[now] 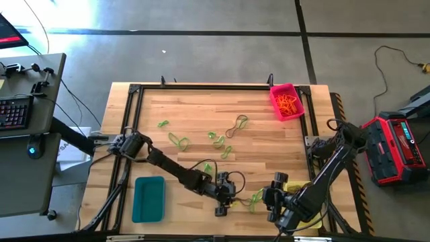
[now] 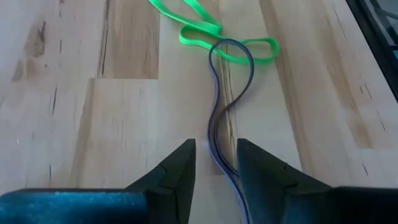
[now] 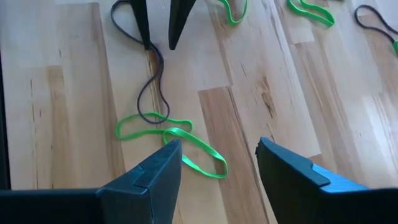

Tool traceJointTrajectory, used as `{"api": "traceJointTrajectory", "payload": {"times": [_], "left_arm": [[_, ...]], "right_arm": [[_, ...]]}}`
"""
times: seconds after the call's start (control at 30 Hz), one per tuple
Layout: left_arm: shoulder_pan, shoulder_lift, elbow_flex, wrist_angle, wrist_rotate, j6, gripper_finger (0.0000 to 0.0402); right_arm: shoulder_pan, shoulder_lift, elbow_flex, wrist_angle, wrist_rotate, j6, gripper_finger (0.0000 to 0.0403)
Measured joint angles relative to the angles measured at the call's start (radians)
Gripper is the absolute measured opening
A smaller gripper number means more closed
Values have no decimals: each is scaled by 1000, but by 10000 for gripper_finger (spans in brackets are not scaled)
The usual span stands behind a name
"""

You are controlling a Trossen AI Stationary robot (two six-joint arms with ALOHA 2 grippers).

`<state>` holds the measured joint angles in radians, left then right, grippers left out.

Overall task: Sort rubber bands into baskets
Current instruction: Put the purple rubber band into the yellow bin

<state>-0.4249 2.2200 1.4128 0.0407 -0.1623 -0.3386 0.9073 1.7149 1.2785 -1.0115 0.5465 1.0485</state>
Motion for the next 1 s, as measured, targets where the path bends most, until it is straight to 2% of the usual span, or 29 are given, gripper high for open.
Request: {"api": "traceJointTrajectory", "payload": {"times": [0.33,0.47,0.63,0.77,0.9,1.0], "left_arm": [[-2,26,7,10,-3,-42,107],[-4,42,44,-41,-5,-41,105],[-4,91,115,-134,-16,-24,83],[-5,116,158,-168,-25,-1,48],[-9,112,203,-231,-64,34,8],[-8,107,233,-263,-63,61,4]], "right_arm": [[0,0,0,1,3,6,197],[0,0,0,0,5,6,197],[0,0,0,1,7,10,197],[0,0,0,0,8,19,193],[0,-1,0,0,11,15,158],[0,-1,0,0,28,22,107]]}}
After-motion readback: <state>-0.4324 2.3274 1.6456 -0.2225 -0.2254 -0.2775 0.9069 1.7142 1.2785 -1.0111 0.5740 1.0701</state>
